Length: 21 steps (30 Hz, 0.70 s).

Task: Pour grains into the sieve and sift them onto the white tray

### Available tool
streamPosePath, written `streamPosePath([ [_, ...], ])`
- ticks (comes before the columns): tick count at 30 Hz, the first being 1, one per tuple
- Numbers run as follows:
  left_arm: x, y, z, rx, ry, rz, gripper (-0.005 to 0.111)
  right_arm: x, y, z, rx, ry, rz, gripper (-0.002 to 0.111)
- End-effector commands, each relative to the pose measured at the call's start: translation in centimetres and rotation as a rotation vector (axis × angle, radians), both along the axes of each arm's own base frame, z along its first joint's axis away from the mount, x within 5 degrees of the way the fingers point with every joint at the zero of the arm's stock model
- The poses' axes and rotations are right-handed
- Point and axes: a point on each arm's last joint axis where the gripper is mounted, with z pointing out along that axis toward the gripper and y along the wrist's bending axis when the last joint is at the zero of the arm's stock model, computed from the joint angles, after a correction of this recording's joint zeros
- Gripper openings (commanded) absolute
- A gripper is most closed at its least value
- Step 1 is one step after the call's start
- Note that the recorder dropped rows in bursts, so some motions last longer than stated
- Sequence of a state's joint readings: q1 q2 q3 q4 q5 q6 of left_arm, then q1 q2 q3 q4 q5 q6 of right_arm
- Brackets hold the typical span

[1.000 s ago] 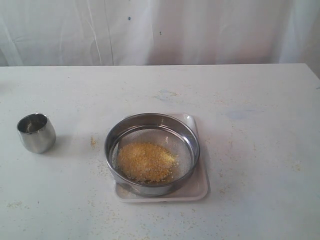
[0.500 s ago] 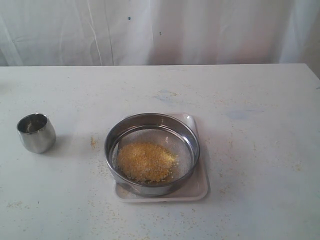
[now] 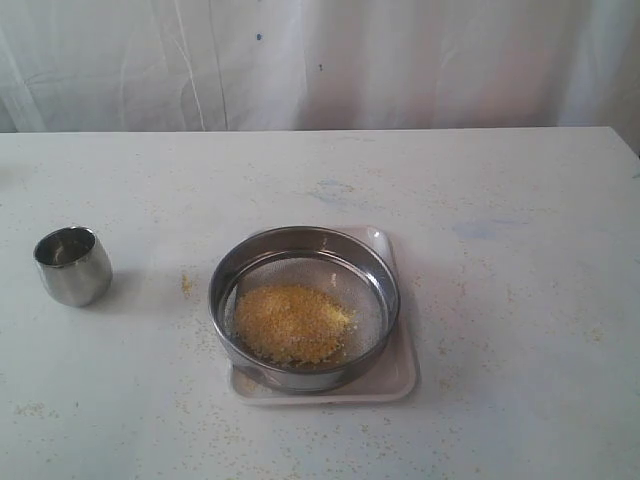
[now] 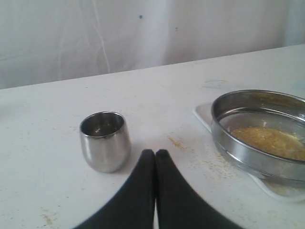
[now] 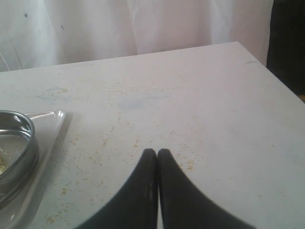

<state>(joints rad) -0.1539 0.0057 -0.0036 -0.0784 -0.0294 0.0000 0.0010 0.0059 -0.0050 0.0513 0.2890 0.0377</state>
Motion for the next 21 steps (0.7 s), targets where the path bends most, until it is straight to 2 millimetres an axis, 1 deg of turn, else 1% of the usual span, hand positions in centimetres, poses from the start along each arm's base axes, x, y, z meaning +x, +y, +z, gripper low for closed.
streamPosePath([
  [1, 0.0, 0.4, -0.1, 0.003, -0.002, 0.072, 0.000, 0.1, 0.0, 1.0, 0.144, -0.123, -0.018, 0.000],
  [4, 0.1, 0.7, -0.1, 0.003, -0.002, 0.127, 0.000, 0.2, 0.0, 1.9, 0.376, -0.218, -0.037, 0.000],
  [6, 0.1, 0.9, -0.1, 0.003, -0.001, 0.155, 0.000, 0.1, -0.1, 2.3, 0.410, -0.264, -0.039, 0.000],
  [10, 0.1, 1.0, -0.1, 0.003, -0.001, 0.172, 0.000, 0.0, -0.3, 3.4, 0.419, -0.387, -0.037, 0.000],
  [12, 0.1, 1.0, -0.1, 0.003, -0.001, 0.172, 0.000, 0.0, -0.3, 3.5, 0.419, -0.397, -0.037, 0.000],
  [14, 0.1, 1.0, -0.1, 0.003, -0.001, 0.172, 0.000, 0.0, -0.3, 3.3, 0.436, -0.376, -0.039, 0.000],
  [15, 0.1, 1.0, -0.1, 0.003, -0.001, 0.172, 0.000, 0.0, -0.2, 3.2, 0.452, -0.329, -0.038, 0.000],
  [18, 0.1, 1.0, -0.1, 0.003, -0.001, 0.172, 0.000, -0.4, 0.2, 4.3, 0.455, -0.205, -0.026, 0.000],
  [21, 0.1, 1.0, -0.1, 0.003, -0.001, 0.172, 0.000, -1.1, 0.5, 6.0, 0.414, -0.143, 0.000, 0.000],
])
